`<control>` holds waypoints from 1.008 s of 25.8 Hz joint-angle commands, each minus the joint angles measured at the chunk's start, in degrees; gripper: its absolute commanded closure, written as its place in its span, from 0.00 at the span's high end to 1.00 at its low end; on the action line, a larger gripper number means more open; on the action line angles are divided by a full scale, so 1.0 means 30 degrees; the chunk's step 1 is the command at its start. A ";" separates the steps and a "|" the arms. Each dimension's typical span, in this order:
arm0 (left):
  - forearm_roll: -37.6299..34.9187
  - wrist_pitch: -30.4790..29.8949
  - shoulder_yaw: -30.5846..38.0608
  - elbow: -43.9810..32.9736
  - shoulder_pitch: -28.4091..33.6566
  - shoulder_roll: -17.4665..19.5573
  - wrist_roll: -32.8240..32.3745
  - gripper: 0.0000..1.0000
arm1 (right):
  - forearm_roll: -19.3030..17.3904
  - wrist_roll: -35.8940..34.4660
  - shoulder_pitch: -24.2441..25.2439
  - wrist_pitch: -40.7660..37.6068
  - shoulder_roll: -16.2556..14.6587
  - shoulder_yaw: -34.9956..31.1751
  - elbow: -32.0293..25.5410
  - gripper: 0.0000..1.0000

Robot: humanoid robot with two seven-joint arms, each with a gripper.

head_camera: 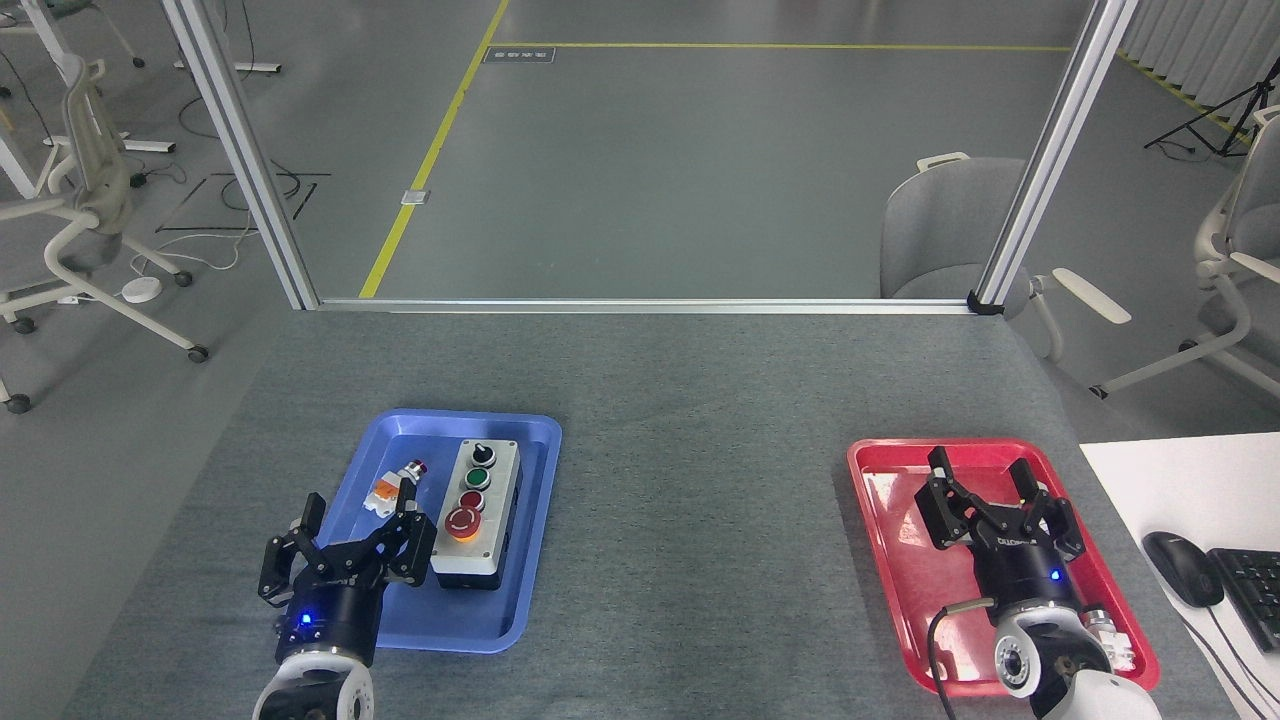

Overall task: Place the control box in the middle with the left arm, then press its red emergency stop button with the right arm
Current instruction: 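Move the left gripper to the gray control box and grasp it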

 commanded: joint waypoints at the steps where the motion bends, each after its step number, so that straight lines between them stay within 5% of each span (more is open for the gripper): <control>1: -0.0005 -0.0009 -0.0017 0.0052 0.0352 0.0052 0.0186 0.99 | -0.0062 0.0227 0.0001 -0.0048 -0.0064 0.0019 -0.0014 0.99; 15: -0.0590 0.0079 -0.0017 -0.0270 0.1377 0.0140 0.0654 0.99 | -0.0209 0.0227 0.0030 -0.0136 -0.0064 0.0049 -0.0014 0.99; 20: -0.7007 0.0606 -0.1013 0.0111 0.2286 -0.0504 0.0713 0.98 | -0.0209 0.0227 0.0031 -0.0136 -0.0064 0.0049 -0.0014 0.99; 26: -0.7710 0.1046 -0.2038 0.2278 0.1964 -0.1559 0.0508 0.98 | -0.0209 0.0227 0.0031 -0.0165 -0.0034 0.0049 -0.0014 0.99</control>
